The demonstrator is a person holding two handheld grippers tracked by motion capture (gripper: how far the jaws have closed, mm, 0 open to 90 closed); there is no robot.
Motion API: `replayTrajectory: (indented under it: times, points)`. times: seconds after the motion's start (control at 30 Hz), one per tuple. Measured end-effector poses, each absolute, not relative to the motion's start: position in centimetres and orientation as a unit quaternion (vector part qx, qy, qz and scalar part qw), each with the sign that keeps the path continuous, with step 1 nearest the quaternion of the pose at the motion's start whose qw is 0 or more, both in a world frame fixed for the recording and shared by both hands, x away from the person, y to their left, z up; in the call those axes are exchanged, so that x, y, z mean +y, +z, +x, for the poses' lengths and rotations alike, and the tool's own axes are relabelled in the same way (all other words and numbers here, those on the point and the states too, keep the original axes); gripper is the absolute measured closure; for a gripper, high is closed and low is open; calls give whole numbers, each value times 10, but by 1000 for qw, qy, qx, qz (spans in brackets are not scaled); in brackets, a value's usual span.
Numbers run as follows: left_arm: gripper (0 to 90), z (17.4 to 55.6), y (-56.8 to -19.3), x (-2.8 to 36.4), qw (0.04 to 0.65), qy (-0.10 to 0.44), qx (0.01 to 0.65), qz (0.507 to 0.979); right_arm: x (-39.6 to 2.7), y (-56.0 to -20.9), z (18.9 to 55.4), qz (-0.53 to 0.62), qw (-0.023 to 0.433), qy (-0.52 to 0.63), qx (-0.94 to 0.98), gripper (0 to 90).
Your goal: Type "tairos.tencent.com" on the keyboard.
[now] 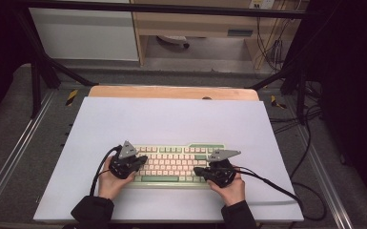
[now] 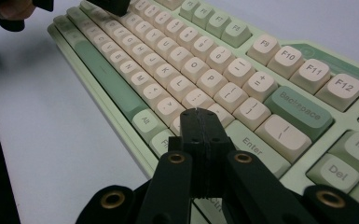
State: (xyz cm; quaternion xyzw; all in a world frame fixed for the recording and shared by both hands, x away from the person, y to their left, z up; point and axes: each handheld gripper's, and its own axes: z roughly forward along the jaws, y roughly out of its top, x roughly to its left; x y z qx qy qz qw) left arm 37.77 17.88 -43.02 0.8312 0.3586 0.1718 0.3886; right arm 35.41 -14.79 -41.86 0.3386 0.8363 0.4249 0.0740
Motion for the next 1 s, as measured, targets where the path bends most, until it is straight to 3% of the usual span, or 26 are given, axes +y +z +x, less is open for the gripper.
replayTrajectory:
  times: [1.0]
  points:
    - [899, 359, -421, 193, 412, 163, 346, 827, -145, -413, 353, 338, 74, 436, 831, 900]
